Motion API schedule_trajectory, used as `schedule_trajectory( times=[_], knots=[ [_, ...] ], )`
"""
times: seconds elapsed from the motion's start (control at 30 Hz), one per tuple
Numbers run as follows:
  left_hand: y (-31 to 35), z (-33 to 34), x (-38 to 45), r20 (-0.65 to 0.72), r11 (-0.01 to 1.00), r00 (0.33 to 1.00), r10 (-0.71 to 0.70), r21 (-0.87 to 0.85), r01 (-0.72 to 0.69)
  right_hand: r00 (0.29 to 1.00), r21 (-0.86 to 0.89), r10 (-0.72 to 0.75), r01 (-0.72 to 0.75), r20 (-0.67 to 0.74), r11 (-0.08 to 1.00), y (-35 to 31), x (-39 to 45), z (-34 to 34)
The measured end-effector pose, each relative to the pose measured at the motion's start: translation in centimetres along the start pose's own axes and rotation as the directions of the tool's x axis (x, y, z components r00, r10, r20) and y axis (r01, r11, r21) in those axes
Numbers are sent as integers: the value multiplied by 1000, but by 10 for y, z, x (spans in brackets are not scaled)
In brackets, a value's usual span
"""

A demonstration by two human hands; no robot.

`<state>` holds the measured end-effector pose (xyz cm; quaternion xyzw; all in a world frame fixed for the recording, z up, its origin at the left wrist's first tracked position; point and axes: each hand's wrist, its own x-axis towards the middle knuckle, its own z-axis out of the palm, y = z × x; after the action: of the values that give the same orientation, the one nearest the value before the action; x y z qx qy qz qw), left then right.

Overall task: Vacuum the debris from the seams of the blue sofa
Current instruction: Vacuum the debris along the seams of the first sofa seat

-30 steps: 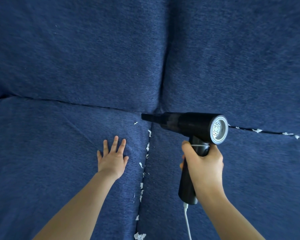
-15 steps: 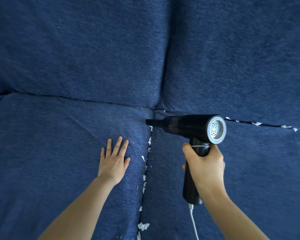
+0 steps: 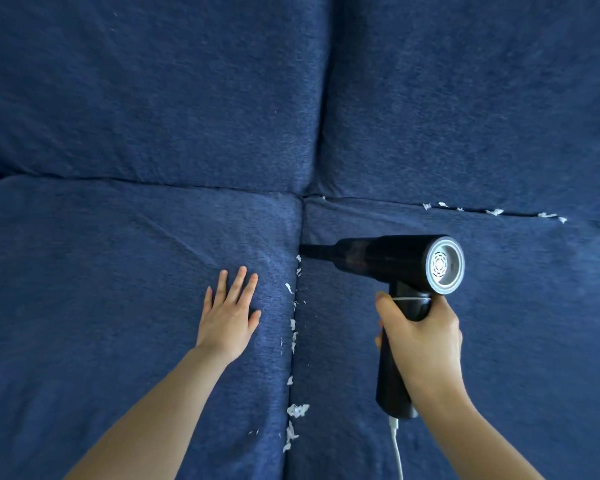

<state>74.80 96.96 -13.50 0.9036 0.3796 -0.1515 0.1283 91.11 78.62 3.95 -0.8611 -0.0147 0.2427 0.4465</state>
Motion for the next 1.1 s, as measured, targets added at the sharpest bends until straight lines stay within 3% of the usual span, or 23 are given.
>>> schedule_trajectory(
  times=[0.33,0.6,0.8,1.1],
  knots=[
    [-3,1,-24,48,999,998,43,10,-43,998,-16,59,-59,22,998,17,-34,-7],
    [-5,8,-37,29,997,997,66,-33,-65,995,141,77,-85,61,986,16,-45,4],
    [-15,12,-47,5,992,994,109,-57,-108,997,122,32,-41,72,992,12,-46,21],
    [-11,13,-53,42,996,997,65,-62,-63,997,57,62,-66,54,996,23,-57,0]
  ],
)
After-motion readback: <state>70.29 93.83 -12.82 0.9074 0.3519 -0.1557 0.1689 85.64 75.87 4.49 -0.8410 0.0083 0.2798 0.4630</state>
